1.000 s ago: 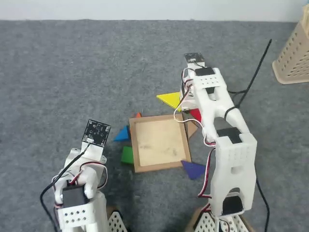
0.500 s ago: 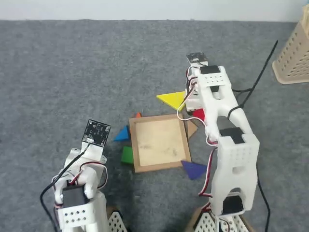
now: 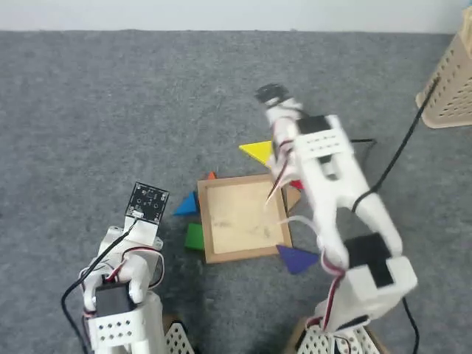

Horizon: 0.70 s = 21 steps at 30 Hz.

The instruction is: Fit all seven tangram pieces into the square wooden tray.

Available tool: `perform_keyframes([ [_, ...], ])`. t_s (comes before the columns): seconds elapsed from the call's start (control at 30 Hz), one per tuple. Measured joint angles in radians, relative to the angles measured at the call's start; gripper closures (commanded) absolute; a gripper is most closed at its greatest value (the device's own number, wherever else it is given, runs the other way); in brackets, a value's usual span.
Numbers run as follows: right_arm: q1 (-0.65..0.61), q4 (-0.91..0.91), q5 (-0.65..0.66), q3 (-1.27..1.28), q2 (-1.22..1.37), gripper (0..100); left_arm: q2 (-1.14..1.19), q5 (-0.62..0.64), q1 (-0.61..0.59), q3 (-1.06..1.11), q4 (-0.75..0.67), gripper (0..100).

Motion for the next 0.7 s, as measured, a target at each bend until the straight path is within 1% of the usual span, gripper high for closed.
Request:
perform_keyframes([
  [0.13, -0.153, -0.041, 0.092, 0.072, -0.029, 85.5, 0.000, 0.000, 0.000, 0.000, 0.000, 99],
  [0.33, -0.296, -0.135, 0.288, 0.153, -0.029, 85.5, 0.000, 0.000, 0.000, 0.000, 0.000, 99],
  [0.57, -0.328, -0.170, 0.479, 0.153, -0.029, 84.7, 0.000, 0.000, 0.000, 0.000, 0.000, 99],
  [0.7, -0.336, -0.170, 0.535, 0.169, -0.029, 75.7, 0.000, 0.000, 0.000, 0.000, 0.000, 99],
])
